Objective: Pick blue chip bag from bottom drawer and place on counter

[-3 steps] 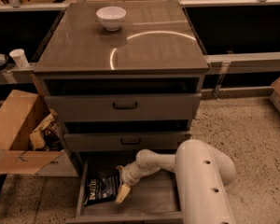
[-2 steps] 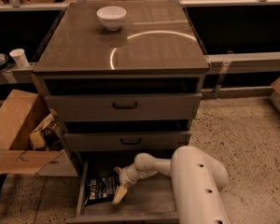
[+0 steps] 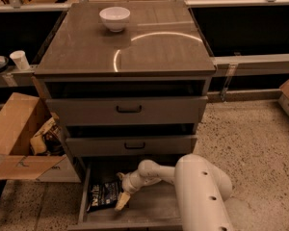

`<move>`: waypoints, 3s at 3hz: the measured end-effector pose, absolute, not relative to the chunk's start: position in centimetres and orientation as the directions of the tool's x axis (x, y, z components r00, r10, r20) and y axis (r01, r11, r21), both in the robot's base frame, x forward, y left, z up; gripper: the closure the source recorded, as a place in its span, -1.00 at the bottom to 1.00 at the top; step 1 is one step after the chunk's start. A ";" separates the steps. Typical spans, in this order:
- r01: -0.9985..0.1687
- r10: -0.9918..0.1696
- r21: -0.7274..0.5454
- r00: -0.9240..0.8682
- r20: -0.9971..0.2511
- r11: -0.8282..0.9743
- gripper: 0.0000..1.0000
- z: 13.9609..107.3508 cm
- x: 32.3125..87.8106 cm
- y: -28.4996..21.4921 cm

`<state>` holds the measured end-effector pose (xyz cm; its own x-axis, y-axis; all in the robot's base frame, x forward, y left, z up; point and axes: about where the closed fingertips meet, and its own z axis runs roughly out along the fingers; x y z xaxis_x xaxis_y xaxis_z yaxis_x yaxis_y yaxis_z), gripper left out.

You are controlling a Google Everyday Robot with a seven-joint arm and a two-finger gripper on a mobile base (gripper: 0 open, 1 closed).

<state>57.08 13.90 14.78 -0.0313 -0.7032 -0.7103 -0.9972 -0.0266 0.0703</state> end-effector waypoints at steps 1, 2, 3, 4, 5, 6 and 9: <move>-0.998 -0.685 0.057 -0.019 -0.728 -0.033 -1.00 13.2 57.9 14.7; -0.999 -0.671 0.038 -0.007 -0.741 -0.033 -0.46 11.8 58.5 15.6; -1.000 -0.662 0.014 0.006 -0.749 -0.025 0.00 11.9 58.4 15.7; -0.998 -0.631 -0.057 0.046 -0.774 -0.002 0.47 14.1 58.5 14.7; -0.993 -0.578 -0.119 0.084 -0.812 0.023 0.92 16.9 57.6 12.9; -0.980 -0.507 -0.190 0.139 -0.851 0.051 1.00 20.8 57.0 10.4; -0.971 -0.435 -0.239 0.212 -0.875 0.008 1.00 24.9 56.2 8.3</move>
Offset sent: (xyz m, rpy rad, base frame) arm 0.0185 0.0231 -0.0454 0.0528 -0.0261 0.0056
